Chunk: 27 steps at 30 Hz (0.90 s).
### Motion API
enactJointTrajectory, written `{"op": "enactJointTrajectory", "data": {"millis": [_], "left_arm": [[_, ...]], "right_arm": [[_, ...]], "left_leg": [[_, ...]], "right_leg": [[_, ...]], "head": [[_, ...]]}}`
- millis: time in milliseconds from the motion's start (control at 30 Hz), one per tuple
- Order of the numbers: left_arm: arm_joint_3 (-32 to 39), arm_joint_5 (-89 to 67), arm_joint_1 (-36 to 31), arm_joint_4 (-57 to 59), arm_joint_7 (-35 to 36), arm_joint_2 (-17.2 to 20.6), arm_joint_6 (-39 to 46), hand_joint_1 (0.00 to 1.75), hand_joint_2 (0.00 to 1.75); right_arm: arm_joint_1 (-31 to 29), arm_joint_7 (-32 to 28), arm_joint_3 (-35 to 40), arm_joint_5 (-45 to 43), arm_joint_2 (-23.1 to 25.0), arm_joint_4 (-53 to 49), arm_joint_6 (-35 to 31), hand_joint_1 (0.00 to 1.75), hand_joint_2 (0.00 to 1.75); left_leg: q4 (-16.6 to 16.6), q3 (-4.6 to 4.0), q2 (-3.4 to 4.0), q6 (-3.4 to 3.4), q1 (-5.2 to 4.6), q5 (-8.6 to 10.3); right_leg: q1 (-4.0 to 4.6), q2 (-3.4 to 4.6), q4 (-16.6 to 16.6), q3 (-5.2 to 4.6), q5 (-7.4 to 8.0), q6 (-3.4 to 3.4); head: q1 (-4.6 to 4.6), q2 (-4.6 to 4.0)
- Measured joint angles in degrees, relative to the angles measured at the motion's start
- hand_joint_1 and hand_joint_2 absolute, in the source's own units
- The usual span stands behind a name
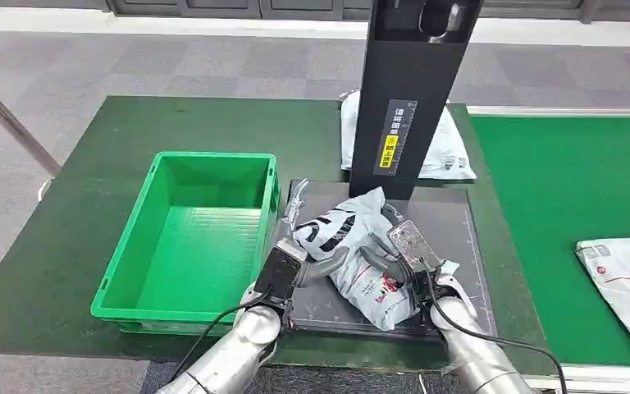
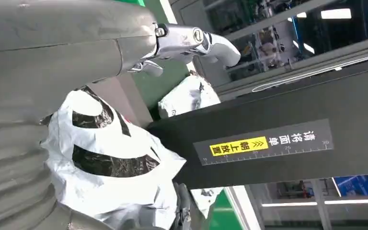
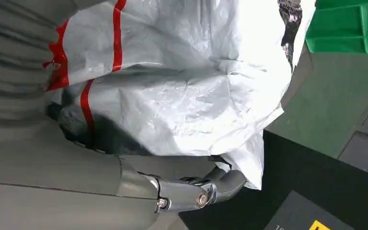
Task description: Moved the parcel from conveyor to table for the left to box.
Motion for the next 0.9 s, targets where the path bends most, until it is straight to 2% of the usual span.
{"op": "enactJointTrajectory", "data": {"millis": [67,167,400,533,700,733,833,900], "left_arm": [[-0.44,-0.54,-0.30,0.54,0.32,0.04,-0.22,0.00,1.75],[-1.44,-3.96,-2.24,3.79,1.60,-0.02,0.13,0.00,1.75],[-2.65,-7.70,-6.45,13.47,2.62,-0.90,0.13,0.00,1.75],[-2.67,-8.37,-7.76,17.35,2.75,-1.07,0.33,0.00,1.75],[-3.08,-11.22,-8.87,21.18,6.67,-1.75,1.49,0.00,1.75],[-3.48,-12.36,-9.08,22.07,7.61,-1.95,2.10,1.75,1.75],[-4.70,-15.77,-9.79,24.22,11.77,-2.40,3.30,1.75,1.75],[-6.55,-21.42,-10.17,26.09,17.38,-2.51,2.89,1.75,1.75]], "right_arm": [[0.34,-1.35,0.00,-1.37,-0.11,-0.50,-0.09,0.00,0.00],[2.42,-6.93,-1.40,-7.38,-0.83,-4.42,-1.38,0.00,0.00],[6.78,-7.67,-7.94,-18.89,-2.71,-15.17,2.17,0.00,0.00],[9.40,-8.26,-12.58,-19.89,-2.95,-18.44,2.85,0.00,0.00],[12.14,-9.20,-17.66,-21.31,-2.69,-22.43,-0.09,0.00,0.00],[12.56,-9.20,-18.71,-21.29,-2.60,-23.13,-0.50,0.00,0.00],[13.56,-9.18,-22.04,-21.29,-2.23,-25.01,-1.25,0.00,0.00],[14.21,-9.01,-23.99,-21.23,-1.84,-25.98,-1.00,0.00,0.00]], "left_leg": [[0.01,0.00,-0.01,0.00,0.00,0.00],[0.02,-0.08,-0.09,0.01,-0.02,0.01],[0.03,-0.17,-0.09,0.01,-0.02,0.00],[0.02,-0.17,-0.06,0.01,-0.02,0.00],[0.02,-0.17,-0.08,0.01,-0.01,0.01],[0.02,-0.17,-0.09,0.01,-0.02,0.01],[0.02,-0.16,-0.09,0.02,-0.02,0.01],[0.02,-0.16,-0.07,0.02,-0.02,0.01]], "right_leg": [[0.00,0.01,0.00,0.00,0.01,0.00],[-0.02,-0.03,0.01,-0.02,0.02,0.02],[-0.02,-0.03,0.00,-0.12,0.05,0.01],[-0.02,-0.01,0.00,-0.15,0.05,0.01],[-0.01,-0.04,0.01,-0.13,0.05,0.01],[-0.02,-0.05,0.01,-0.12,0.05,0.01],[-0.02,-0.05,0.01,-0.10,0.05,0.01],[-0.02,-0.04,0.01,-0.10,0.05,0.01]], "head": [[0.00,0.00],[0.00,0.00],[0.00,0.00],[-0.02,0.00],[0.00,0.00],[0.00,0.00],[0.00,0.00],[0.00,0.00]]}}
